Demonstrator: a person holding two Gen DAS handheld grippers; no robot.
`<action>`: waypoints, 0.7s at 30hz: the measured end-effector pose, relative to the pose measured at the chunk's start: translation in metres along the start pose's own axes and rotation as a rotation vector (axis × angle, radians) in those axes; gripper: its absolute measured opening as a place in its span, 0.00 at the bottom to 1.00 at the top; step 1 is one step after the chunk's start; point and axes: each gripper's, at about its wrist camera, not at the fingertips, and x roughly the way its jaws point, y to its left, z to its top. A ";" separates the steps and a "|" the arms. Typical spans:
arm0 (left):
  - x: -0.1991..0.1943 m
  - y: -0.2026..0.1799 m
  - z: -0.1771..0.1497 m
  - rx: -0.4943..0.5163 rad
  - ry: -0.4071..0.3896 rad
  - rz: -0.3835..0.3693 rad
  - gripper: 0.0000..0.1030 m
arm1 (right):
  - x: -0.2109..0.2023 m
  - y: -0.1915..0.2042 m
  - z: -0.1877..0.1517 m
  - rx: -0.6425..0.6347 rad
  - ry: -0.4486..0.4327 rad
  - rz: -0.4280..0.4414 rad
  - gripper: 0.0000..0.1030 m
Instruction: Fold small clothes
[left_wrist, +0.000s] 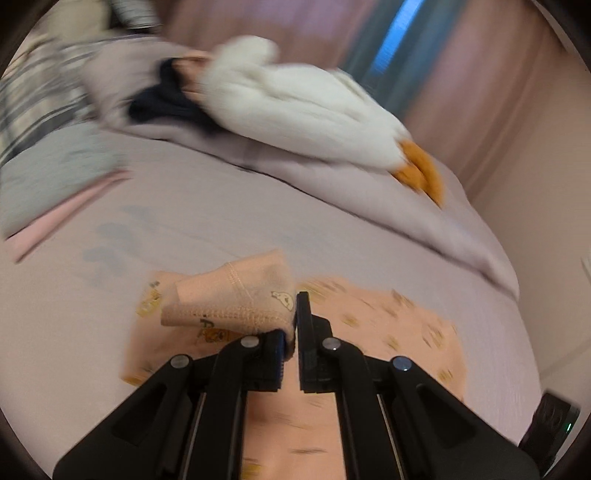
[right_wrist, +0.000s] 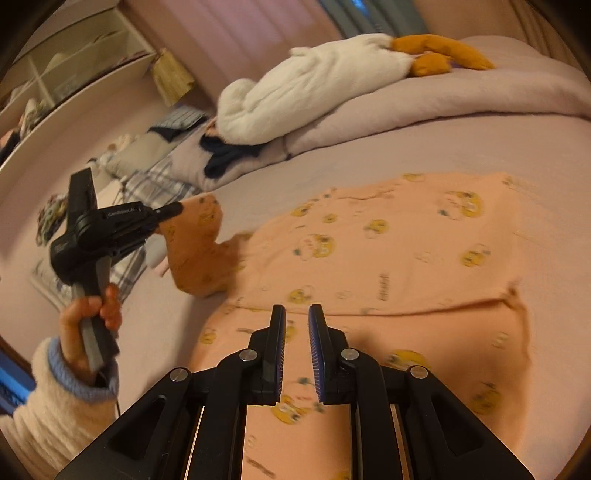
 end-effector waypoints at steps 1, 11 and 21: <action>0.006 -0.015 -0.006 0.032 0.015 -0.012 0.02 | -0.004 -0.006 0.000 0.013 -0.007 -0.009 0.16; 0.094 -0.143 -0.086 0.267 0.251 -0.105 0.29 | -0.021 -0.057 -0.001 0.170 -0.054 -0.042 0.16; 0.073 -0.149 -0.097 0.367 0.217 -0.147 0.89 | -0.032 -0.095 -0.002 0.376 -0.109 0.012 0.18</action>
